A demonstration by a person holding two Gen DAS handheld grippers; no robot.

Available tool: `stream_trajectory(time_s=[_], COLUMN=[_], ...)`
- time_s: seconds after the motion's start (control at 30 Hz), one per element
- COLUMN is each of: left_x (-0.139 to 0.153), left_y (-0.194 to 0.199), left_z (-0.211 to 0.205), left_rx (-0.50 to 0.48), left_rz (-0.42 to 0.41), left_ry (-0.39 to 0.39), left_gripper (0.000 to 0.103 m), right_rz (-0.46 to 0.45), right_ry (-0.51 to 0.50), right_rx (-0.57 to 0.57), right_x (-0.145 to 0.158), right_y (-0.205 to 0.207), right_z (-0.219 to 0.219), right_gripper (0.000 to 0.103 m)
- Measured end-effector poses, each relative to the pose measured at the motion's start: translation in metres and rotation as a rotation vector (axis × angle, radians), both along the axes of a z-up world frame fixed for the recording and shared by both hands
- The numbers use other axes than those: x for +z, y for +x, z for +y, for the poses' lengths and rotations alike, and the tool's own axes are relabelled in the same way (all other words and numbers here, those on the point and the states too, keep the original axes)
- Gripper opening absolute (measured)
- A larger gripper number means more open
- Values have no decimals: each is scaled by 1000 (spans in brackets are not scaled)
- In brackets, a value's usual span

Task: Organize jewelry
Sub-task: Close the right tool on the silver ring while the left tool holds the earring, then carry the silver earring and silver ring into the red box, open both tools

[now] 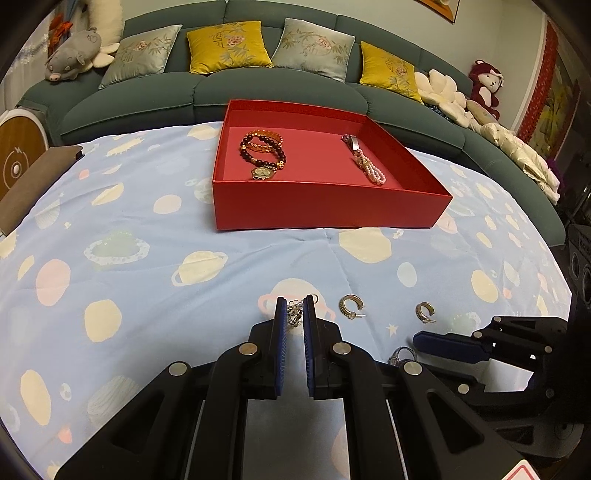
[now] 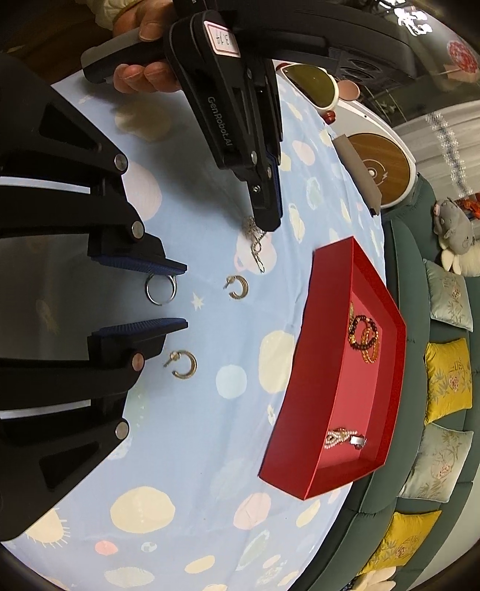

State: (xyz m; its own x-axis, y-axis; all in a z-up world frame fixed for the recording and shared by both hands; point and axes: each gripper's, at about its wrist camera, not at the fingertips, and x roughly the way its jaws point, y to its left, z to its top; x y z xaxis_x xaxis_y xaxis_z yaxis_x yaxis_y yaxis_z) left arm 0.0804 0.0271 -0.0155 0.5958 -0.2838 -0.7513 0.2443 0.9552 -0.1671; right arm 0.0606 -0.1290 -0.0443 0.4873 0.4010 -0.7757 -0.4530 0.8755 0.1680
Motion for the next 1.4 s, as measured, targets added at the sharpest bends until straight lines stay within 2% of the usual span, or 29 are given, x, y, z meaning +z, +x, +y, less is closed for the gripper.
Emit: stream_trajectory(time_s=[0.4,0.6,0.73,0.9,1.07,1.17,1.27,1.4], left_x=[3,8,25,62,100,113,114,97], left_y=[-2,-3,-3,4,39,71,106,145], left_z=[2,3,1,-10,-27,-38,-48,-60], left_rx=[3,2,-4,-20,-41,-46,-50,-33], left_rz=[-3,-12,-39,-111,-194,-216,-207,-185], left_ry=[-13,-26,-54,-77,-62,-38,-40,-26], left_gripper=[6,6,6,6,6,6,6,6], right_rz=[-21,-22,-37,-94,-154,-159,-141,-105], right_ry=[-47,-27,-2,37,89,105,116,137], right_rx=[18,0,-18,-58,-125,-164,-204,-255], right_x=[-5,-2,9,40,79,89,87,73], right_y=[-3,-1,3,16,51,81,115,157], right_z=[9,4,-1,-11,-29,-41,-51,-57], right_gripper=[22,21,21,21,21,21,21,21])
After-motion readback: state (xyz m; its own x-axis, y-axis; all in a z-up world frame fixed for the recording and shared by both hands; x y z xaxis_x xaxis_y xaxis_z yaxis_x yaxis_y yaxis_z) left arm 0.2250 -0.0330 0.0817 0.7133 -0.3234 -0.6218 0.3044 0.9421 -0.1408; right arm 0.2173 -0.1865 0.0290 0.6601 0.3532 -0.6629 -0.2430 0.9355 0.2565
